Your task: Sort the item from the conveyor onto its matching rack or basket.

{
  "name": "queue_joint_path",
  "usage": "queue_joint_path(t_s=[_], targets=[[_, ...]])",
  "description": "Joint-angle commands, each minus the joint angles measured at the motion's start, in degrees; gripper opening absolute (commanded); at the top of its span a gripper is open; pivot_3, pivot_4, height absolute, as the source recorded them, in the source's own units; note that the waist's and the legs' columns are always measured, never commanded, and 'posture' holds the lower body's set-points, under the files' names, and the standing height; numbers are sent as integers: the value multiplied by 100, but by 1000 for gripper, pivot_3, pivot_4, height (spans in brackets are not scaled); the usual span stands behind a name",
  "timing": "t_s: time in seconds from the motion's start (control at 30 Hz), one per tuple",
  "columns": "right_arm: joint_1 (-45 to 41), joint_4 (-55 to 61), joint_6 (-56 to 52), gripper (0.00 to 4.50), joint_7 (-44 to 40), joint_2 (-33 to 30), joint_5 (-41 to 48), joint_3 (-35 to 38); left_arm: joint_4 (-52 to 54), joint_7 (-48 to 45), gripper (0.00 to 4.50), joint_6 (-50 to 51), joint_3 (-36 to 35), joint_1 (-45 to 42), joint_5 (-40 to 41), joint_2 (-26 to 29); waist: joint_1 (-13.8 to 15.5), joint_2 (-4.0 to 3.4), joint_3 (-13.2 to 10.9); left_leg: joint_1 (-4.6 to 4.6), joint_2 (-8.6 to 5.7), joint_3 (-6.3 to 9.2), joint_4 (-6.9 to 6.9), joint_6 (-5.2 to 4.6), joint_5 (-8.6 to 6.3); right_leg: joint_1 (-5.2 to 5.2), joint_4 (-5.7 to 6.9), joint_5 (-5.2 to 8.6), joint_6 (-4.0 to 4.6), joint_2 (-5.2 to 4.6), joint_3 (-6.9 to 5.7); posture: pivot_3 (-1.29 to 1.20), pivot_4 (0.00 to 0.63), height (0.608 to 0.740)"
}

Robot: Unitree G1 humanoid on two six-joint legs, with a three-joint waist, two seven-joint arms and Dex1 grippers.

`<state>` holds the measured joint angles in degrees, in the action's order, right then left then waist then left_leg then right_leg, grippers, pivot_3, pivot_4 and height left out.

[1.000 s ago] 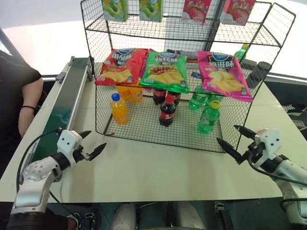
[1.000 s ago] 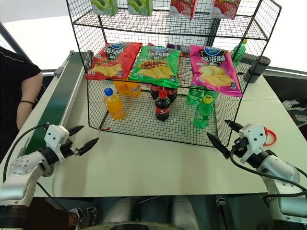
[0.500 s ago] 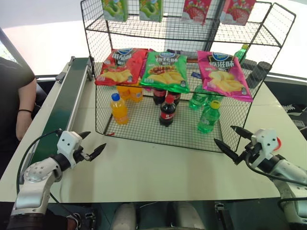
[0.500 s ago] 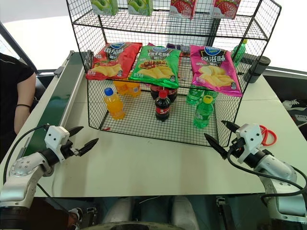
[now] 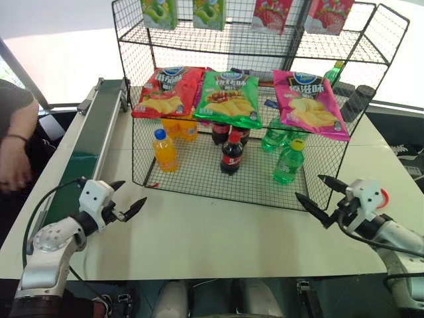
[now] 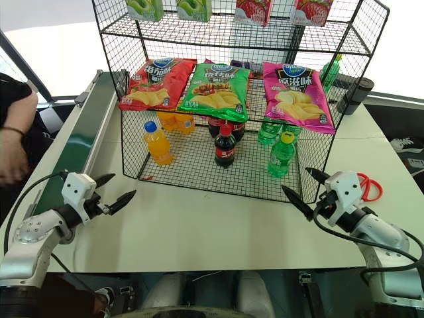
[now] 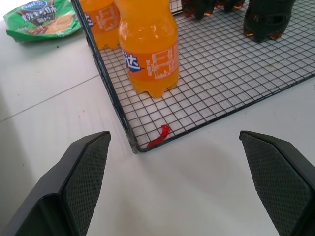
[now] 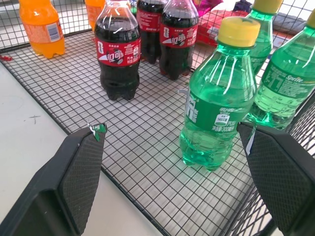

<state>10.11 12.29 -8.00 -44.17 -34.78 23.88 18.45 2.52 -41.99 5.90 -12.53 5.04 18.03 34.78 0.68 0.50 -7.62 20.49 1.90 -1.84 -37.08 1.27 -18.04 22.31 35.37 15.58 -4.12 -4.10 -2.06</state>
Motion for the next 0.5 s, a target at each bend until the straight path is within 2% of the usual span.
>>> queue_joint_path(t_s=[0.03, 0.5], targets=[[-52, 212, 45, 4411, 48, -3, 20, 28, 184, 61, 4500, 11, -144, 46, 29, 22, -1, 0, 0, 0, 0, 0, 0, 0, 0, 0, 0, 0, 0, 0, 0, 0, 150, 740], [-120, 85, 211, 4411, 140, 104, -101, -112, 138, 191, 4500, 16, -38, -107, -4, -57, 3, -1, -1, 2, -1, 0, 3, 1, 0, 3, -4, 1, 3, -6, 0, 0, 150, 740]])
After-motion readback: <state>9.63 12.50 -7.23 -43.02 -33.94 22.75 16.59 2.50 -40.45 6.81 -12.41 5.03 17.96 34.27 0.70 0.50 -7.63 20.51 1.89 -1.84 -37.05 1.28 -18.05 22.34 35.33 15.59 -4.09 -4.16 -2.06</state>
